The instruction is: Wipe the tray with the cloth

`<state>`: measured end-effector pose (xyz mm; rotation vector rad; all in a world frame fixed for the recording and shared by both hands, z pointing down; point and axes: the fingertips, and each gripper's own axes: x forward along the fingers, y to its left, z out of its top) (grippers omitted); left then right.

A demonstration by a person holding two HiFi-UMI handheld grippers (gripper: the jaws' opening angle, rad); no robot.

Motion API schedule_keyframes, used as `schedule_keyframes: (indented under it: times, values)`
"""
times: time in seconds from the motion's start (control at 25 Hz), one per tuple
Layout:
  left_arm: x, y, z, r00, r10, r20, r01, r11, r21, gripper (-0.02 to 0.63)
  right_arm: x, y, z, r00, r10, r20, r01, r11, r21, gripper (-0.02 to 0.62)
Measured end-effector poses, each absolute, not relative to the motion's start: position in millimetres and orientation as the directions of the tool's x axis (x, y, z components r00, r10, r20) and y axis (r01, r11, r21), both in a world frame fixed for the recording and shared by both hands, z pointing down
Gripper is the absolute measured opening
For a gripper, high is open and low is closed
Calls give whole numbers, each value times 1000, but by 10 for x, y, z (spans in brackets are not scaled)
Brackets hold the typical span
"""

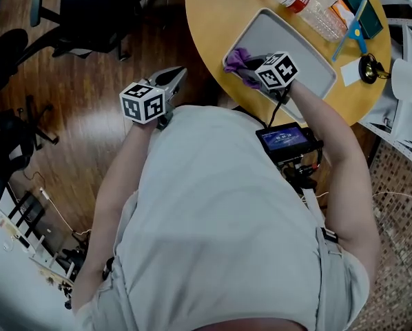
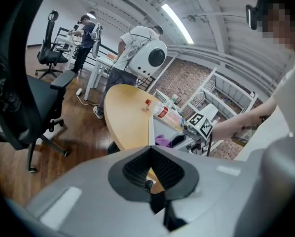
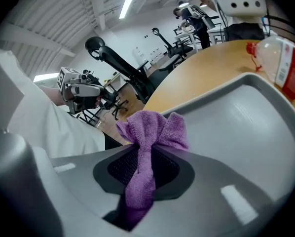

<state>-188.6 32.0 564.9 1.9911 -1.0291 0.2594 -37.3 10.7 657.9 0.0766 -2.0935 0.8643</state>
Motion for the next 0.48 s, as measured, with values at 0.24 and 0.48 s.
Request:
schedule_keyframes:
  times: [0.24,0.48]
  values:
    - [-1916,350,5643,630,-571,527,-754,-286,592,0,-596,94,6572,-618,257,743,-296,799,-523,77]
    - [-1659,164,5548,688,-514,512,-719,-391,574,0,-364,-31,6313,-684,161,711,-326,805,-496,75]
